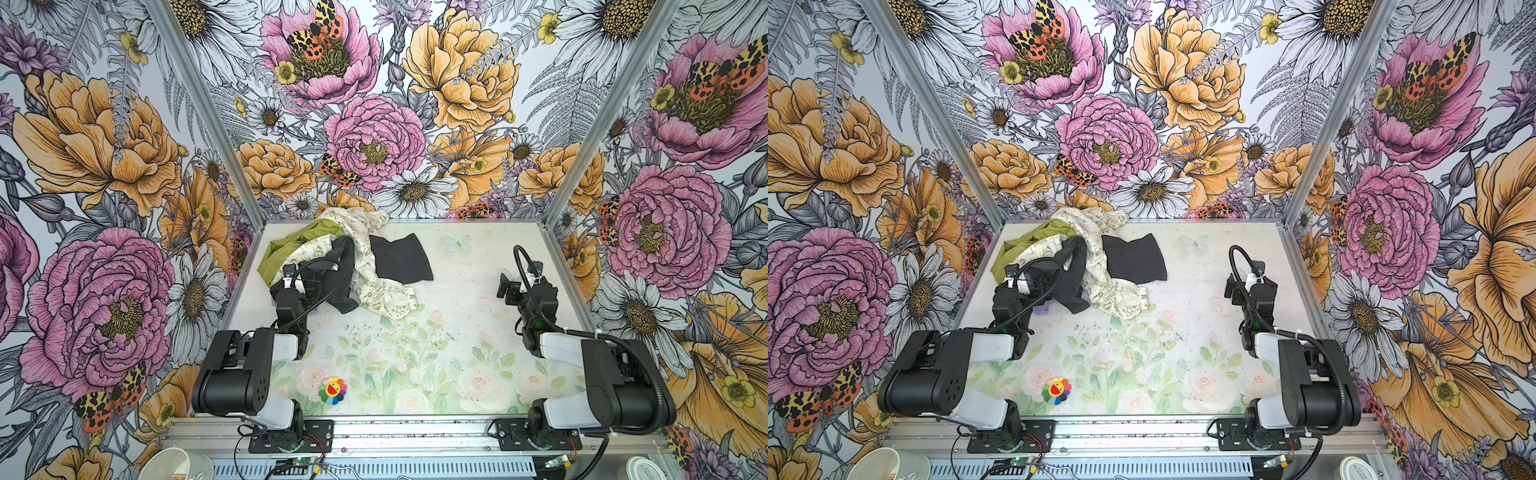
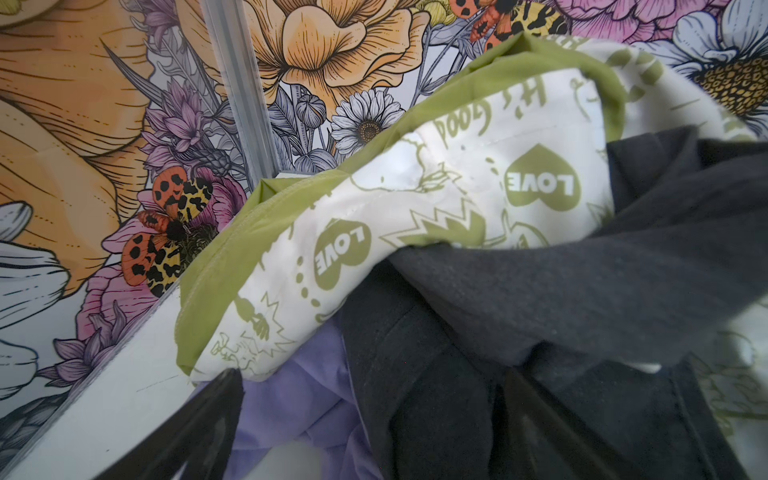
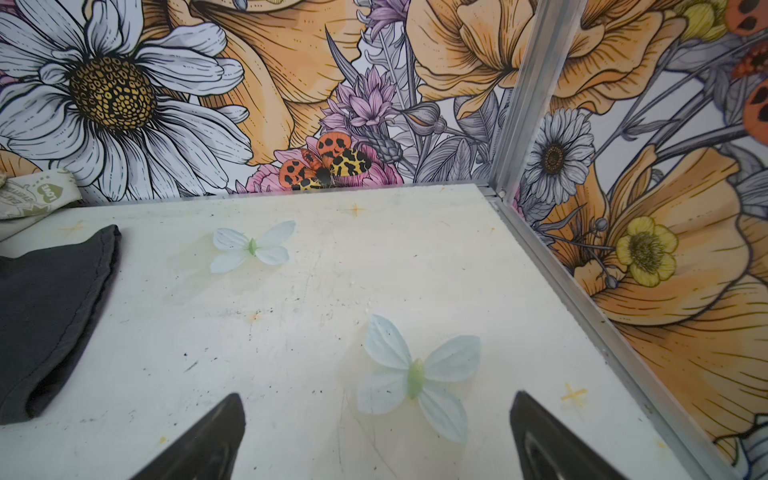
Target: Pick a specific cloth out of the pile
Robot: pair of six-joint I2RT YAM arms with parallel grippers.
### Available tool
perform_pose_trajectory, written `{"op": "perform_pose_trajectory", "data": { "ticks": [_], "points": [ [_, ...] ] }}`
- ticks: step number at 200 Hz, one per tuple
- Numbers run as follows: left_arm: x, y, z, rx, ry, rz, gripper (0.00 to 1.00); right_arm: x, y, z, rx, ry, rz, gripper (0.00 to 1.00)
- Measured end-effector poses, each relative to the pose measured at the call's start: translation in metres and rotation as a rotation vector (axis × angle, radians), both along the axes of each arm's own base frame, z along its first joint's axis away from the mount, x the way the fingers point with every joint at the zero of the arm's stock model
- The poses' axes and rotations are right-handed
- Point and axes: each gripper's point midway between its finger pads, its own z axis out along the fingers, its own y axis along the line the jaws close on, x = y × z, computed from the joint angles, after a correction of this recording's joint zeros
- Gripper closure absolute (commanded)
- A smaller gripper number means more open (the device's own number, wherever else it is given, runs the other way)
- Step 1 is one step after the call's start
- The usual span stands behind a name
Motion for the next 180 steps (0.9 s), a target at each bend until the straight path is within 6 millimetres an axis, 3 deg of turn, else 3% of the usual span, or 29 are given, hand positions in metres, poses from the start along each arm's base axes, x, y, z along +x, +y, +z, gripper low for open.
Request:
{"op": "perform_pose_trajectory", "data": {
  "ticks": [41, 63, 83, 117, 180],
  "points": [
    [-0.028, -0.014, 0.073, -0.052, -0.117, 0.024, 0.01, -0.012, 0.009, 0.073, 0.015, -0.106, 0.027, 0.00],
    [-0.043, -0.019, 0.098, -0.115, -0.135, 0.019, 0.01, -0.018, 0.023, 0.111, 0.045, -0.152, 0.086, 0.01],
    [-0.055, -0.022, 0.110, -0.175, -0.126, 0.014, 0.01, -0.025, 0.040, 0.133, 0.076, -0.167, 0.159, 0.01],
    [-0.071, -0.020, 0.099, -0.278, -0.030, 0.042, 0.01, -0.035, 0.071, 0.145, 0.138, -0.128, 0.302, 0.01],
    [-0.090, -0.008, 0.027, -0.535, 0.176, 0.125, 0.14, -0.059, 0.119, 0.148, 0.250, -0.072, 0.536, 0.01]
  ]
}}
